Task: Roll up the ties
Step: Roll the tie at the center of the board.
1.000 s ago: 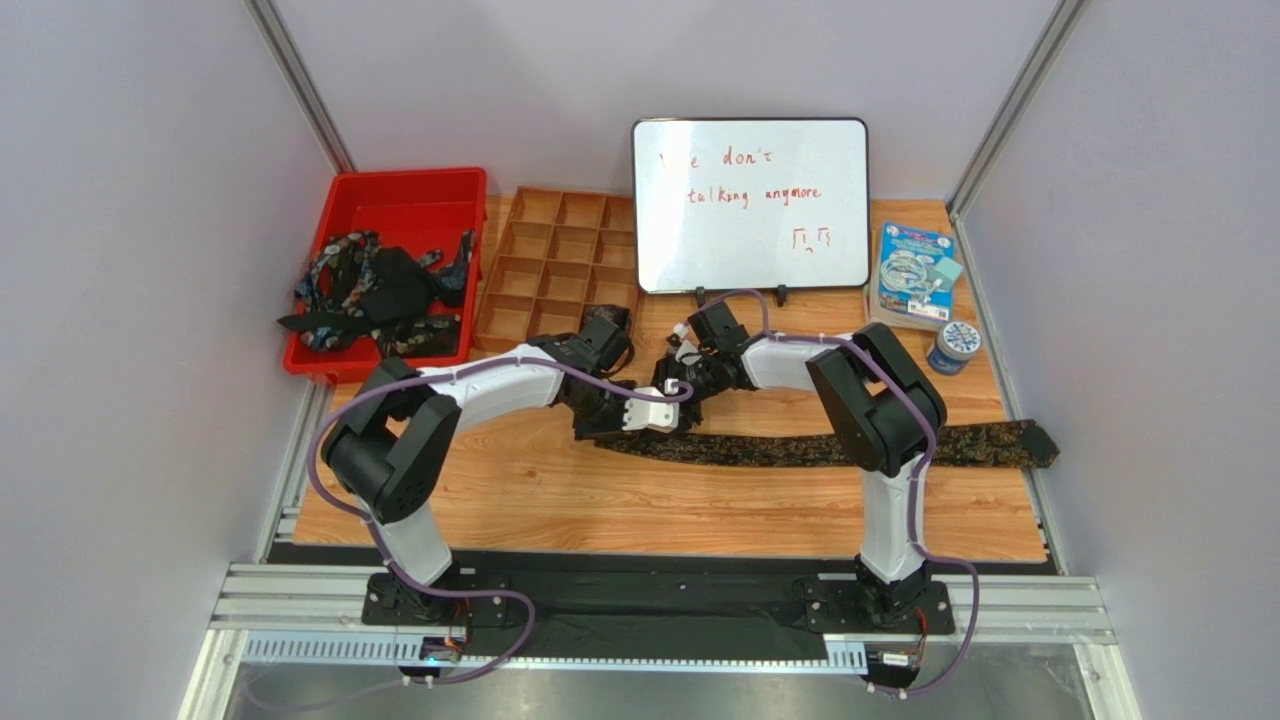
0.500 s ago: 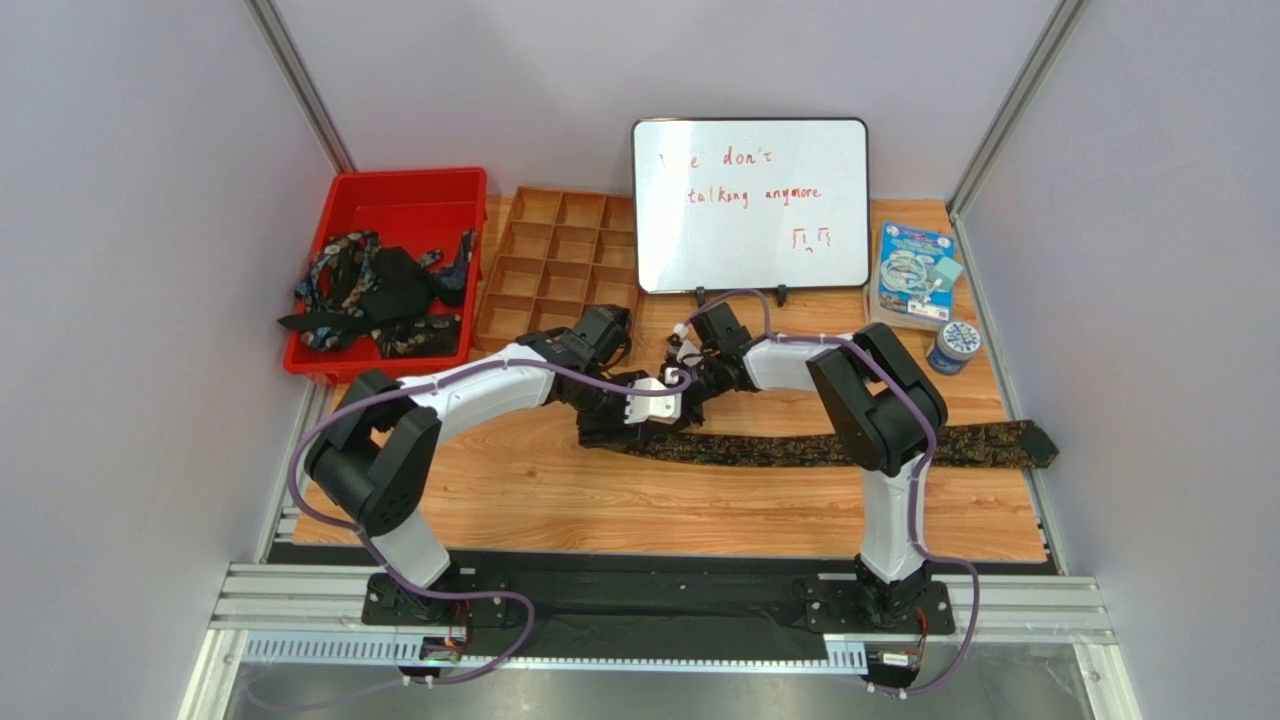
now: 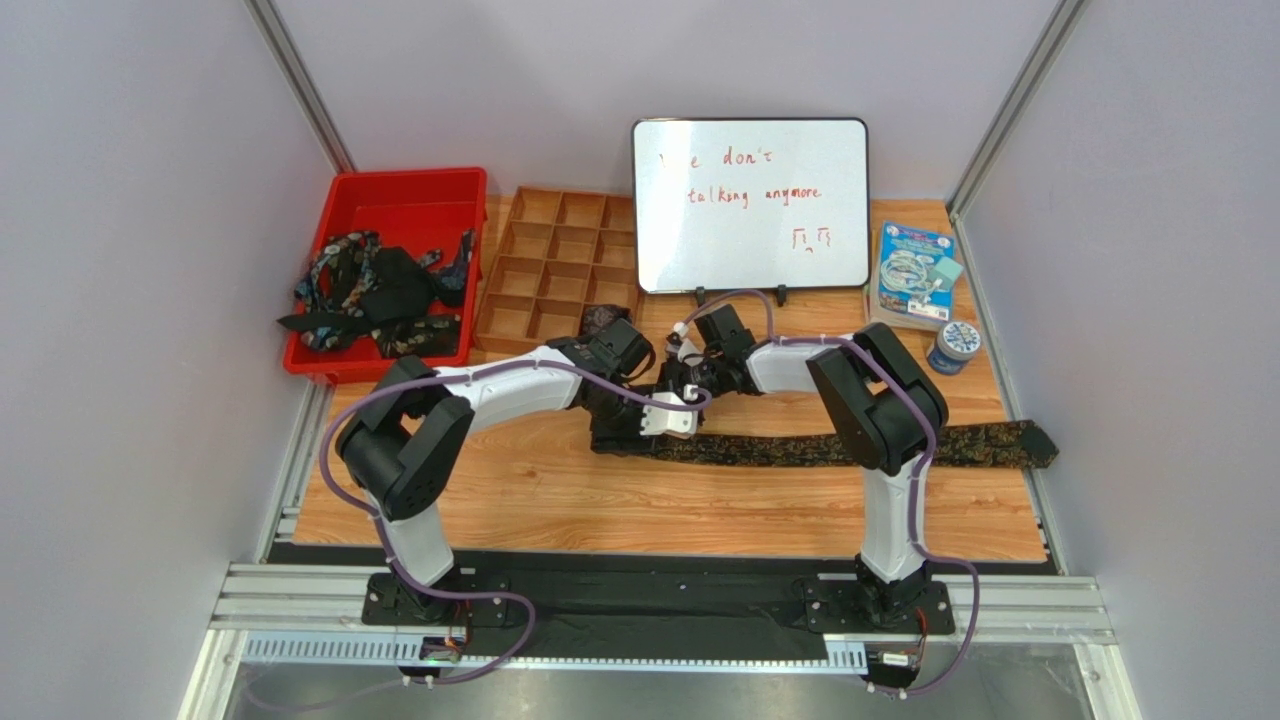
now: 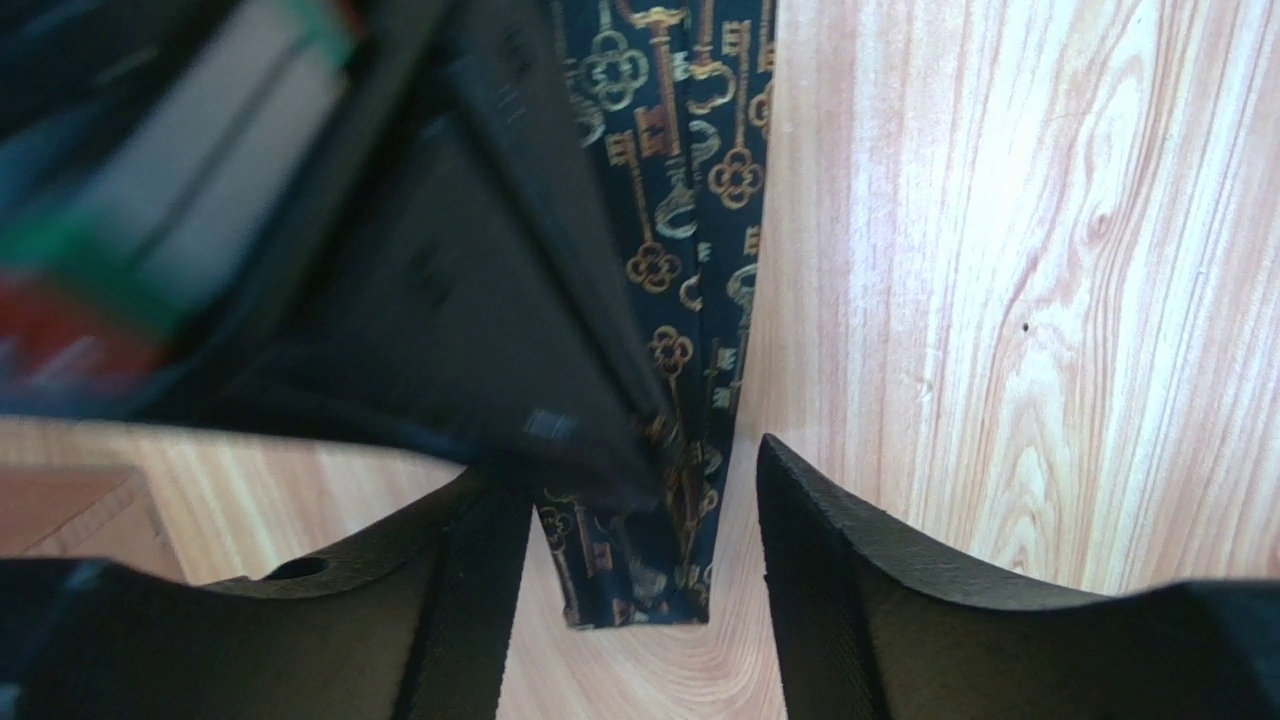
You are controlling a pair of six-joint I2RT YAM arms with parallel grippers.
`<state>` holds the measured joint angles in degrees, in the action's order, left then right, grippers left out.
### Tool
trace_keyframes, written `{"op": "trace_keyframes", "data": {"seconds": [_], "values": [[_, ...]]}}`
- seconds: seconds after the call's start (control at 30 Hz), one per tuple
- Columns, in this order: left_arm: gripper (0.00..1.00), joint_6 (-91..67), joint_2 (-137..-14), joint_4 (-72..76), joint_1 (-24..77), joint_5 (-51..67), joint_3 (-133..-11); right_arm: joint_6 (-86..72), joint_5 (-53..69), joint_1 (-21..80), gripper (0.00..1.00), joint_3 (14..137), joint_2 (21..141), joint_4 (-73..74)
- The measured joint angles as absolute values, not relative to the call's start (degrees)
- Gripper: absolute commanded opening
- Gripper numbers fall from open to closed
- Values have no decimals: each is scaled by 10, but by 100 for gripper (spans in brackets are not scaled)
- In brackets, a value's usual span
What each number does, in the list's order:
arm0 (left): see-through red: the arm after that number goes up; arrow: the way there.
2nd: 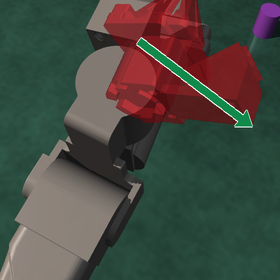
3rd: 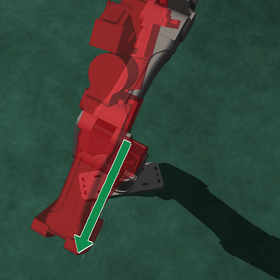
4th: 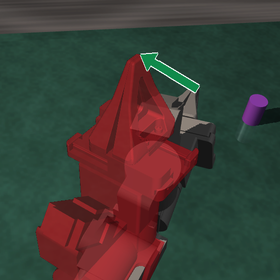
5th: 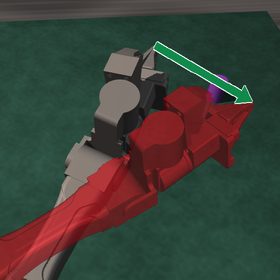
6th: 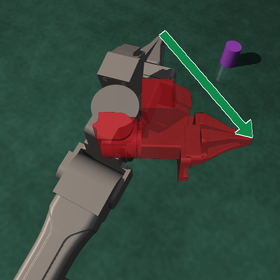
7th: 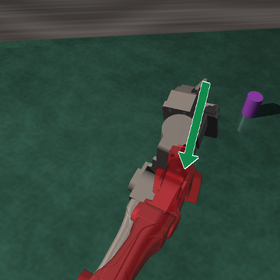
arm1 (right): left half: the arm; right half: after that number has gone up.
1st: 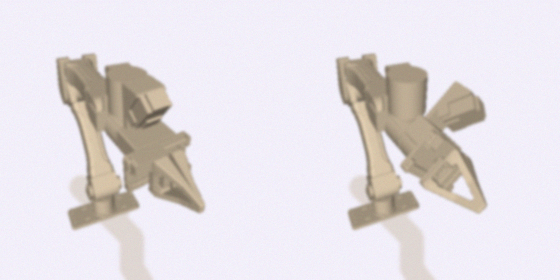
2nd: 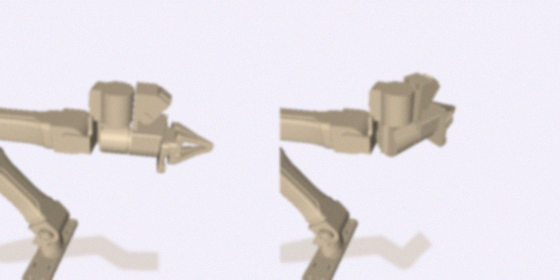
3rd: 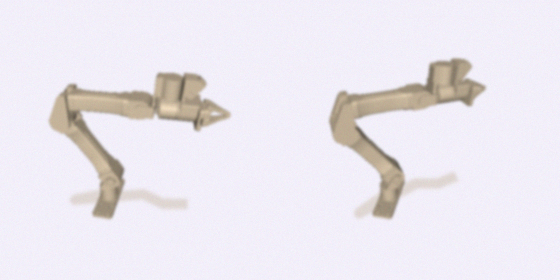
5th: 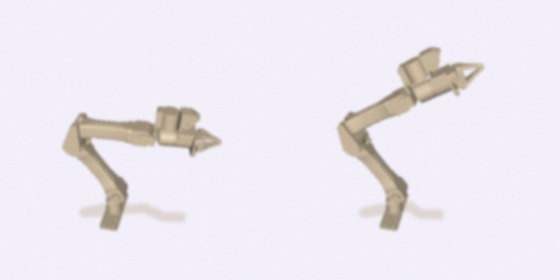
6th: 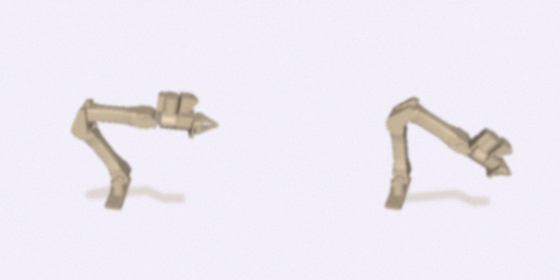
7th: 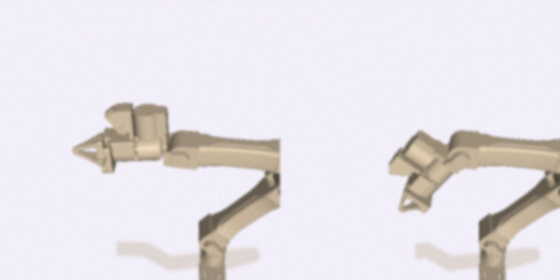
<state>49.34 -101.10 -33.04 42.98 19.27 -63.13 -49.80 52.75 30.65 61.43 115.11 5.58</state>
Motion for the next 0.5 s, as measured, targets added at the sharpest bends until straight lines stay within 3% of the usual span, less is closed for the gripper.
{"op": "trace_keyframes", "data": {"seconds": [0.07,0.17,0.33,0.37,0.43,0.5], "values": [[44,492,-1018,-330,438,178,-632,-499,533,307,4,614,1152,53],[36,489,-1023,-327,440,161,-633,-500,541,307,14,614,1156,53],[32,487,-1023,-323,443,147,-632,-498,548,298,31,615,1157,61],[31,484,-1022,-321,443,144,-630,-494,551,293,41,615,1157,69],[30,478,-1022,-317,443,140,-629,-485,552,280,49,616,1154,90],[28,470,-1022,-313,443,133,-629,-471,552,264,52,616,1147,112]]}}
